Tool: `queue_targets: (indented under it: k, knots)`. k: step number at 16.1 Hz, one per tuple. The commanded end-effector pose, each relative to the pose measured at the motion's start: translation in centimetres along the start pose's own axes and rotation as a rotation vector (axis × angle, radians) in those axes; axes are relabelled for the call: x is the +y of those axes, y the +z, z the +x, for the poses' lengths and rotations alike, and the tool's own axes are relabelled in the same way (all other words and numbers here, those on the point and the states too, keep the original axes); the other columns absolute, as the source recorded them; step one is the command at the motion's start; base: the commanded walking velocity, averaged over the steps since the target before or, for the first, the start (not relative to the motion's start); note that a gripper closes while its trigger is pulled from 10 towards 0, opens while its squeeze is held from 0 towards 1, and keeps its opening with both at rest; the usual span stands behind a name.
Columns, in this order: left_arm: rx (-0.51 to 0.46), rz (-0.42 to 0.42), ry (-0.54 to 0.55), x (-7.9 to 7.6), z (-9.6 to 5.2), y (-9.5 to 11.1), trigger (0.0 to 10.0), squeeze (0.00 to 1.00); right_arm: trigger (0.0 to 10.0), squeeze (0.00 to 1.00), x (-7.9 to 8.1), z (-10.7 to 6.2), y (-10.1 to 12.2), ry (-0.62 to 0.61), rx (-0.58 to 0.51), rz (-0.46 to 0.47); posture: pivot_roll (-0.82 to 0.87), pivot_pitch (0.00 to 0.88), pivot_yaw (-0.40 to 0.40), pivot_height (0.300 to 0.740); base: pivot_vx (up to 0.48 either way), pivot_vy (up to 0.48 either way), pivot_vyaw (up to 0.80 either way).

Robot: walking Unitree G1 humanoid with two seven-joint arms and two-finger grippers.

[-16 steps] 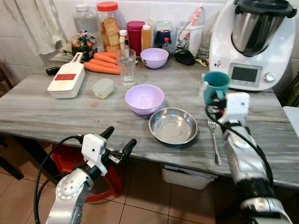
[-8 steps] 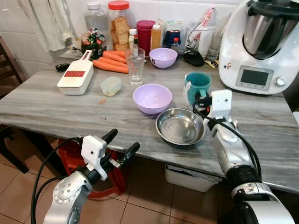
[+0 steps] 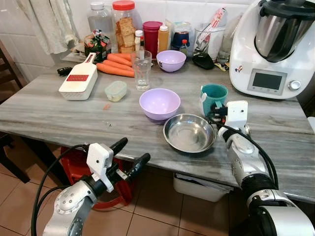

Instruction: Setting the table

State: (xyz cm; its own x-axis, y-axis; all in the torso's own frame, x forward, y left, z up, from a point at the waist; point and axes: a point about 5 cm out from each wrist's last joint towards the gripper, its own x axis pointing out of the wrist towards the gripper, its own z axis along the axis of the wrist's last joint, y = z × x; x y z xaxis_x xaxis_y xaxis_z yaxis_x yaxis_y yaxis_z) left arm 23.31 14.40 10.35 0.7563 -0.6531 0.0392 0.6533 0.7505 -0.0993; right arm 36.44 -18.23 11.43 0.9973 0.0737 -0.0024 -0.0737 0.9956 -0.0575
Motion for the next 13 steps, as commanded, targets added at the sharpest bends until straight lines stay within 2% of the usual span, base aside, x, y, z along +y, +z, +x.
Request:
queue_targets:
  k: [1,6,7,8,9,13]
  knots:
    - [0.002,0.019,-0.025,-0.03,0.05,0.44,10.0,0.0,10.0,0.0,-0.18,0.49,1.01,-0.01,-0.041,-0.002,0.03,0.0,0.016,0.74,0.0,0.0,0.0]
    - [0.012,0.033,-0.035,0.06,0.32,0.17,10.0,0.0,10.0,0.0,0.27,0.36,0.37,0.005,-0.027,0.001,0.03,0.0,0.017,0.74,0.0,0.0,0.0]
    - [0.013,0.035,-0.035,0.11,0.41,0.1,10.0,0.0,10.0,0.64,0.3,0.37,0.33,0.01,-0.027,0.003,0.03,0.0,0.016,0.74,0.0,0.0,0.0]
    - [0.013,0.035,-0.034,0.13,0.46,0.06,10.0,0.0,10.0,0.86,0.27,0.37,0.33,0.009,-0.028,0.001,0.03,0.0,0.016,0.74,0.0,0.0,0.0]
    - [0.012,0.035,-0.032,0.13,0.56,0.02,10.0,0.0,10.0,1.0,0.23,0.36,0.32,0.007,-0.029,0.002,0.03,0.0,0.017,0.74,0.0,0.0,0.0]
    - [0.009,0.032,-0.034,0.0,0.86,-0.04,10.0,0.0,10.0,1.0,0.07,0.34,0.28,-0.006,-0.031,0.006,0.03,0.0,0.02,0.74,0.0,0.0,0.0]
